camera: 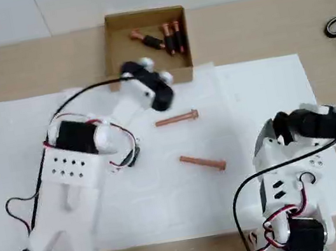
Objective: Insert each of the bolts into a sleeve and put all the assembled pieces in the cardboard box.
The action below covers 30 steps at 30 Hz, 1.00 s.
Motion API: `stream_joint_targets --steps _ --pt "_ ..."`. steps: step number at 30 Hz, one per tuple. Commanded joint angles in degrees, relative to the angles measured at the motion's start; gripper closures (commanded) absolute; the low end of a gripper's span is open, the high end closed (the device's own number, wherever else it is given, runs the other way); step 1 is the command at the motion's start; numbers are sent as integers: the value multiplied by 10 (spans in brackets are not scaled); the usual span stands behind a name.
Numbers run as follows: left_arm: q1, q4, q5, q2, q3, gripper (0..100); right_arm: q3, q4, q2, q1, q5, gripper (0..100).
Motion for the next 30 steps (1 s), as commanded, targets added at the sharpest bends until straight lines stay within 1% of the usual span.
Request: stream_joint_targets --steps 1,3,6,8,12,15,18,22,30 --pt "21 4 -129 4 -48 986 -5 -18 -1 62 4 995" --pt "37 0 -195 11 -69 986 -5 -16 -1 111 4 995" --pt "72 2 -286 42 -84 986 -5 -15 -1 167 4 995" --pt "93 4 -319 77 -87 986 -5 -15 -1 204 4 995" --pt "122 7 -326 161 -115 986 -5 -15 -1 279 4 995" --pt "149 40 -327 216 -170 983 -4 -15 -1 313 4 995" --pt "165 76 -335 265 -239 982 11 -15 -1 320 6 995" --pt "169 78 -335 310 -295 981 32 -15 -1 320 4 995" --pt "193 78 -334 379 -306 981 45 -30 -1 357 3 995"
